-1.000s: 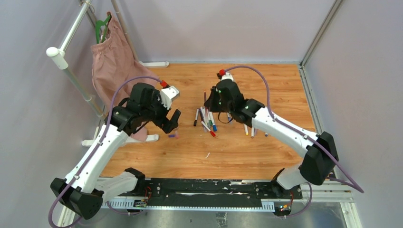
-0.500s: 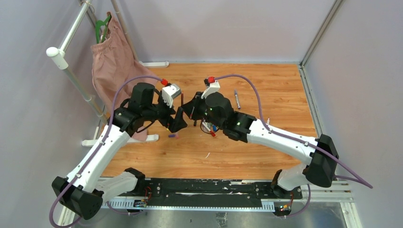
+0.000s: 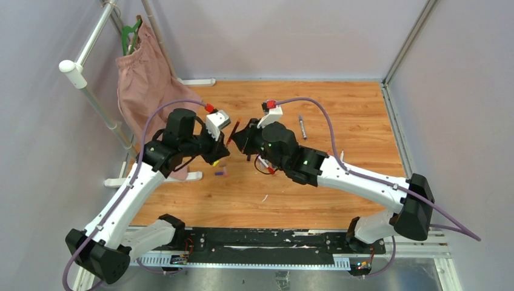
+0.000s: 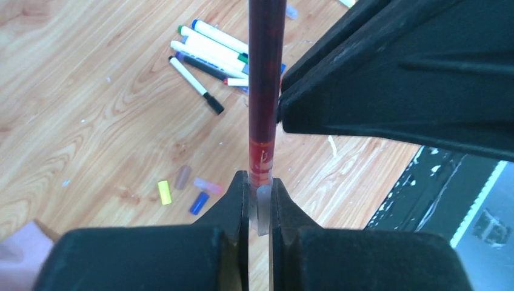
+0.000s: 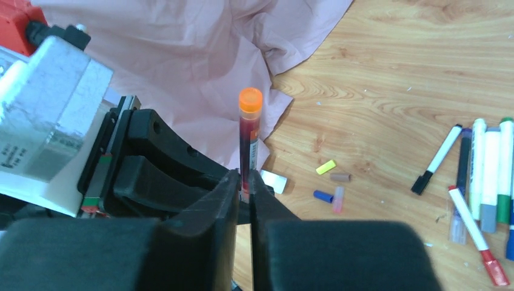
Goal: Open the pen caps
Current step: Pick up the pen from the center of the board, then open the pen cap from the pen.
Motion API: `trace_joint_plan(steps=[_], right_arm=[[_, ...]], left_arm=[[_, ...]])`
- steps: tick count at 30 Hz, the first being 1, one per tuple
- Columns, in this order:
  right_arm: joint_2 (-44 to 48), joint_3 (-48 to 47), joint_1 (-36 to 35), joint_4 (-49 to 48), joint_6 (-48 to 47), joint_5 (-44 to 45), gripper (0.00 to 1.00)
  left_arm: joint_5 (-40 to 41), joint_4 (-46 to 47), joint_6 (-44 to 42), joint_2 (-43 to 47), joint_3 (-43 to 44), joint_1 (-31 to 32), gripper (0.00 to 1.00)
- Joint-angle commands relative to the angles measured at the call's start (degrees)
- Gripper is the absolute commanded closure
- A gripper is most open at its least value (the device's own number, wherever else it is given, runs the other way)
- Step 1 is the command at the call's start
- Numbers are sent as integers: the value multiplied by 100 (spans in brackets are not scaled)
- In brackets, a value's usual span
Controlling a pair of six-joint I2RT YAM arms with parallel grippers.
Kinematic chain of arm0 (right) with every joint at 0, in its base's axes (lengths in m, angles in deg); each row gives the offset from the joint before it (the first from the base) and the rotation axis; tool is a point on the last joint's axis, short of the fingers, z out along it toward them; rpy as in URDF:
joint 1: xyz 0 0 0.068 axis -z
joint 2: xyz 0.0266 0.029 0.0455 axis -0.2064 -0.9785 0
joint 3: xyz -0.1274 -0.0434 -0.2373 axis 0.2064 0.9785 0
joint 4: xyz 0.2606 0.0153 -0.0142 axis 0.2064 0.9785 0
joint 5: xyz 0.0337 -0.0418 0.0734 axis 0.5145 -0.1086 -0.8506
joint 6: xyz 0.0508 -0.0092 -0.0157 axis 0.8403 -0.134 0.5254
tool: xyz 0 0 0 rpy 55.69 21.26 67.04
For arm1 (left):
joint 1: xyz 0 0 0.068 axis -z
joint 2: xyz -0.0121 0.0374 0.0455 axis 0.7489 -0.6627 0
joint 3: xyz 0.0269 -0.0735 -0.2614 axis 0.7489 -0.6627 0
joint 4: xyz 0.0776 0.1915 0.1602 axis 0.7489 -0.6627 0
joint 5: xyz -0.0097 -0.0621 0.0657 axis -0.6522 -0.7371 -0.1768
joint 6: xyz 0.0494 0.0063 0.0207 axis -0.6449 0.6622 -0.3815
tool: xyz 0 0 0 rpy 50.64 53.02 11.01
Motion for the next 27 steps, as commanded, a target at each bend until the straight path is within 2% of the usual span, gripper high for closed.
trace_joint_plan(steps=[1, 4, 7, 10, 13, 17, 21, 27], right_arm=[[234, -106, -31, 298, -118, 323, 77], [334, -493, 361, 1101, -107, -338, 63], [283, -1009, 1044, 1953, -138, -1786, 53], [45, -1439, 1711, 2702, -214, -3344, 49], [-331, -1476, 2030, 3003, -347, -4764, 49], [-992, -1471, 1988, 3209, -387, -5868, 48], [-1558, -1548, 1787, 2939, -196, -6754, 48], [-2164, -1628, 1524, 2471, 148, -7344, 49]], left_arm=[[321, -78, -690, 249, -105, 16, 100], [592, -317, -1560, 399, -215, 16, 100], [930, -528, -2621, 646, -448, 25, 100], [1316, -715, -3904, 1006, -771, 77, 100], [1854, -982, -4720, 1110, -965, 298, 100], [2367, -1160, -5357, 1185, -1137, 732, 100], [2455, -1226, -5559, 1050, -1039, 874, 100], [2382, -1312, -5695, 898, -892, 945, 100]])
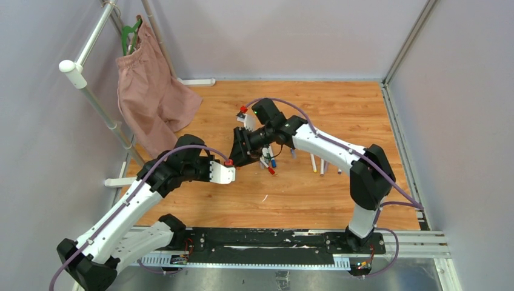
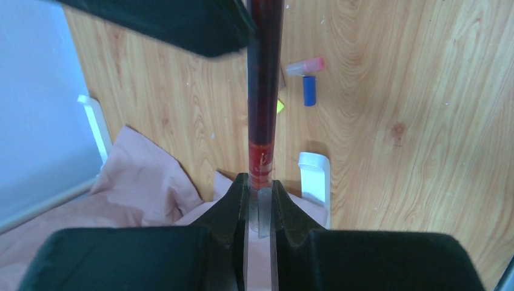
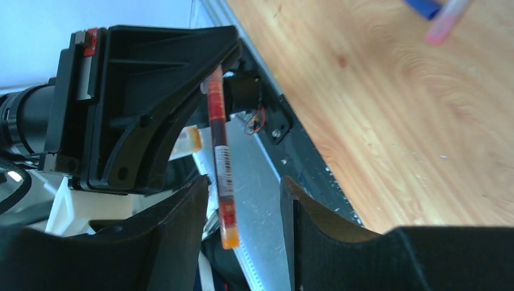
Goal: Open the pen caps
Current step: Open the pen cap from the pen.
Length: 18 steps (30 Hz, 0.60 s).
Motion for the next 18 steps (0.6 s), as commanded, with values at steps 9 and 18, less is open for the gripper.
trace_joint_plan(steps=[9, 18], right_arm=[[-679, -129, -479, -725, 543, -1247, 52], [-1304, -399, -555, -1159, 790, -1428, 69]], left_arm=[[165, -151, -434, -98, 52, 134, 100], [-117, -349, -542, -242, 213, 164, 99]])
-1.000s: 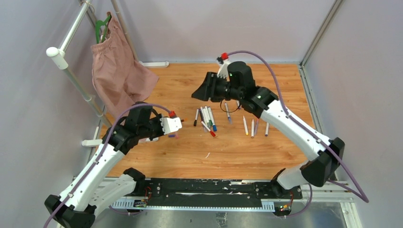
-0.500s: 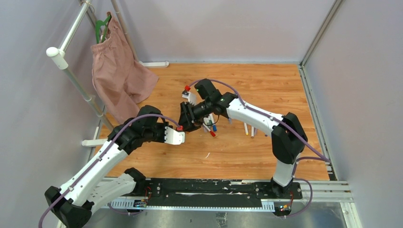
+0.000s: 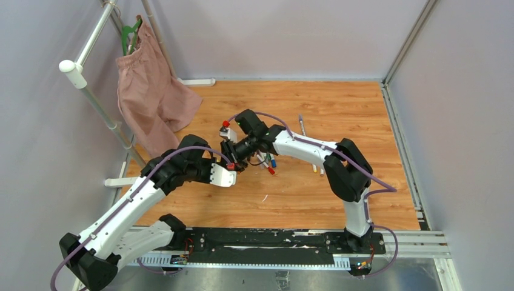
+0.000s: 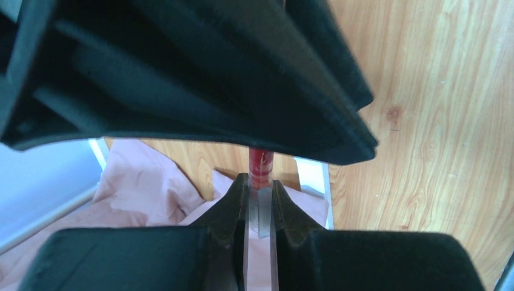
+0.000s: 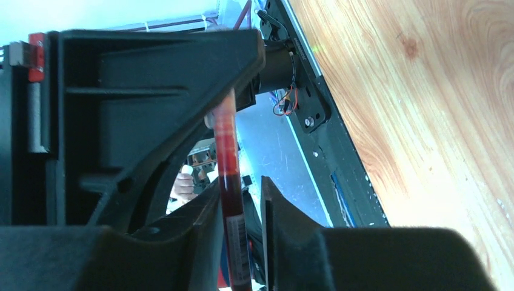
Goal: Open the pen caps
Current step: Open the pen cap from the pen, then place the pen cap at the center of the board, then place the pen at the center of the board.
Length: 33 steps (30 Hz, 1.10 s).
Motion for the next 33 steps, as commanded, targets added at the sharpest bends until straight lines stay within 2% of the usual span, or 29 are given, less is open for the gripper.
trace_joint_plan(steps=[1, 5, 9, 11, 16, 23, 25, 28, 33], right_arm=[[-256, -252, -70, -348, 241, -229, 72], [-358, -181, -28, -424, 200, -232, 82], [-242, 96, 43, -435, 66, -162, 99], [20, 400, 101, -440, -45, -99, 100], [784, 1480, 368, -54, -538, 73, 100], [1728, 2971, 586, 367, -994, 201, 100], [1973, 3154, 664, 530, -1117, 344, 100], [2429, 3303, 987, 787, -1279, 706, 100], [3497, 3396, 2051, 1568, -1537, 2289, 100]], left_arm=[[-361, -289, -223, -58, 202, 79, 99], [-566, -450, -301, -85, 227, 84, 99], [-531, -475, -334, -118, 251, 84, 100], [-330, -477, -412, -120, 216, 89, 100], [1048, -116, -1151, -246, -371, 74, 100], [1560, 460, -1445, -766, -332, -191, 100], [1572, 715, -1236, -976, -243, -194, 100], [1146, 843, -710, -1259, -12, -187, 100], [304, 969, 377, -2006, 451, -186, 100]])
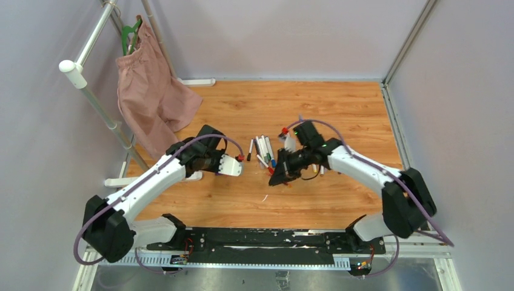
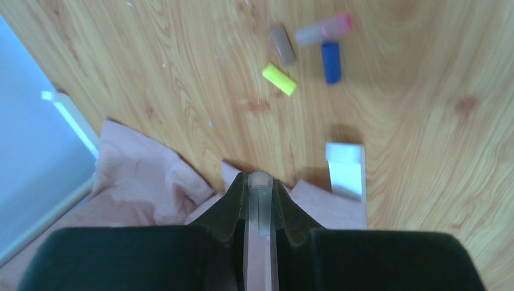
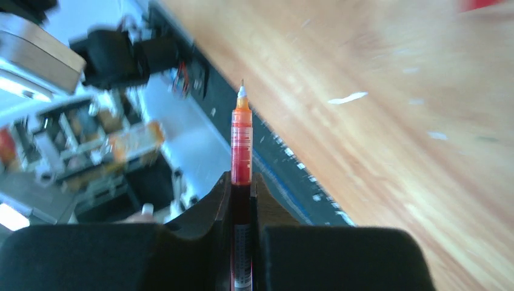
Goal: Open the pen caps
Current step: Place the pen at the center of the board.
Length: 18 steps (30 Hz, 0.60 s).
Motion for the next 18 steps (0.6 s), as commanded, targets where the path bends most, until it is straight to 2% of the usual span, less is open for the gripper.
trace_joint_plan(steps=[1, 2, 5, 8, 11, 18], right_arm=[[995, 102, 1001, 930, -426, 1765, 100], [1182, 129, 1227, 1077, -513, 2342, 100], [1699, 329, 1841, 1278, -579, 3532, 100], [2012, 527, 2164, 1243, -578, 4468, 100], [2053, 604, 2282, 1099, -575, 5307, 100], [1536, 874, 2525, 387, -546, 6350, 100]], left_arm=[[-753, 356, 1121, -664, 547, -20, 100], [-842, 407, 1329, -885, 656, -15, 100], [-859, 683, 2039, -1533, 964, 2, 91], [-572, 789, 2758, -2198, 1270, 59, 88], [-335, 796, 2923, -2664, 1283, 67, 87], [-283, 778, 3160, -3091, 1168, 65, 83]])
